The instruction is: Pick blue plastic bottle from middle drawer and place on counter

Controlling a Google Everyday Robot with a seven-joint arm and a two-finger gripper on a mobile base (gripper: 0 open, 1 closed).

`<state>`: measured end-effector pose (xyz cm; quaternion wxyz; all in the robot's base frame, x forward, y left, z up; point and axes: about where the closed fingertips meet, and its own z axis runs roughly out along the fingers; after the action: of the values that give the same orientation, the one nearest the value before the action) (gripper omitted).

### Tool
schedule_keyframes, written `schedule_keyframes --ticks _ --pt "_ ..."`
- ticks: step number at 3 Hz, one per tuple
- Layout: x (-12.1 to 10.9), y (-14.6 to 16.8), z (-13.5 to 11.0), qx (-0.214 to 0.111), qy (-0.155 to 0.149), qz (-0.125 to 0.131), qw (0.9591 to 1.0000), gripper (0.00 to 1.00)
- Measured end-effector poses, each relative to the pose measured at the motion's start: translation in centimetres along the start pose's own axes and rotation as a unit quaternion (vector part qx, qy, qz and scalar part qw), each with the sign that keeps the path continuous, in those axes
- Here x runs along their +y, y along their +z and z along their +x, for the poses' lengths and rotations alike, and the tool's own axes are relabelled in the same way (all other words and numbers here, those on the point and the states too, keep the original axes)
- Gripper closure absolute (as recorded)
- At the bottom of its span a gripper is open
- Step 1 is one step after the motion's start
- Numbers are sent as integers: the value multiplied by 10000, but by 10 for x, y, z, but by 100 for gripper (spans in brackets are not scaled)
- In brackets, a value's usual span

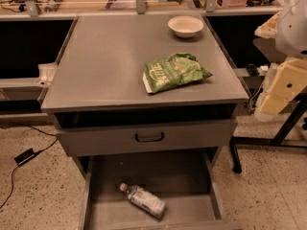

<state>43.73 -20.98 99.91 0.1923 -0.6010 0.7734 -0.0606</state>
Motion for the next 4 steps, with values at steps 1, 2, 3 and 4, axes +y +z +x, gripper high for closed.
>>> schedule_keyframes --ticks 1,2,3,4 --pt "0 0 0 -3 -1 2 10000 0" --pt "3 22 -7 -53 4 -144 9999 0" --pt "20 72 -14 -188 336 -403 9984 0" --pt "54 146 -11 -286 850 -670 9937 0"
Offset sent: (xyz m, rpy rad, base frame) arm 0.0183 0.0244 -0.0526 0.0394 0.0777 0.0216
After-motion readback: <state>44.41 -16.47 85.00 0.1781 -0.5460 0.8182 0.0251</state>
